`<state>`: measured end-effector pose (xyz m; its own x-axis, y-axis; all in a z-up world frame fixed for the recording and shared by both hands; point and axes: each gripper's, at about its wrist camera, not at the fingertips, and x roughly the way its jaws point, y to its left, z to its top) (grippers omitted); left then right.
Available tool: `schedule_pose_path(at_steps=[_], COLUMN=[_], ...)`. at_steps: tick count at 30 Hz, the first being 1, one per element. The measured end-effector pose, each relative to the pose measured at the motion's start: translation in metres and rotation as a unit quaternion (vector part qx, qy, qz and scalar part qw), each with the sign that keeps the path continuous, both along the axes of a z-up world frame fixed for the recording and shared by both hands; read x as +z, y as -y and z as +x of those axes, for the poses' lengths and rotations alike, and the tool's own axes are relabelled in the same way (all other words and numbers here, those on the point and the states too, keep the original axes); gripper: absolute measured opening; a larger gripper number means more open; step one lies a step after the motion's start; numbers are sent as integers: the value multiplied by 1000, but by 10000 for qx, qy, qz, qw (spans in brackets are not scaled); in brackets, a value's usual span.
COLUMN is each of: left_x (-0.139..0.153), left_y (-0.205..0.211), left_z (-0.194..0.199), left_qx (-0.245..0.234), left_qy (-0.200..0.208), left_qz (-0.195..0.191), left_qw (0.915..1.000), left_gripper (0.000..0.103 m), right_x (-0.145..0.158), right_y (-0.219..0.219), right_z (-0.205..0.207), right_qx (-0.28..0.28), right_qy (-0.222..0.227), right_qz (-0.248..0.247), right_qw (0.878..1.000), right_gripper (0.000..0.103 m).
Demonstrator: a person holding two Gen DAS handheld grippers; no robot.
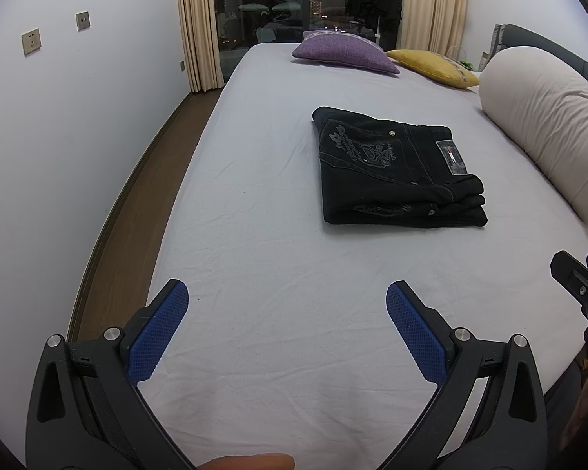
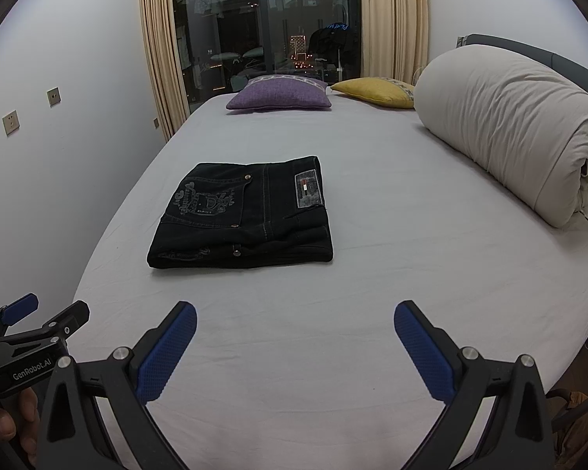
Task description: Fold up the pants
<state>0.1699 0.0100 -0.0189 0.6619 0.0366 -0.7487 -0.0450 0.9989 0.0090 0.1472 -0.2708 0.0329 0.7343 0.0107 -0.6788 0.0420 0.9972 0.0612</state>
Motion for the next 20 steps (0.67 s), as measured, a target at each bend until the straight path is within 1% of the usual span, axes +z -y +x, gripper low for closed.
schedule_pose_path(at_steps=[13, 20], left_x=[-2, 0], left_y=[5, 6], left_z=[-2, -3], left_qx=[1, -44], left_qy=[-44, 34], left_qz=[-55, -12], left_qw=[10000, 10000], left_gripper=[103, 103], right_x=[-1, -2], right_y=[0, 0], right_z=[-1, -1], right_qx=[31, 41], right_qy=[-19, -28], right_qz=[4, 12], right_qw=[10000, 10000], right_gripper=[103, 103])
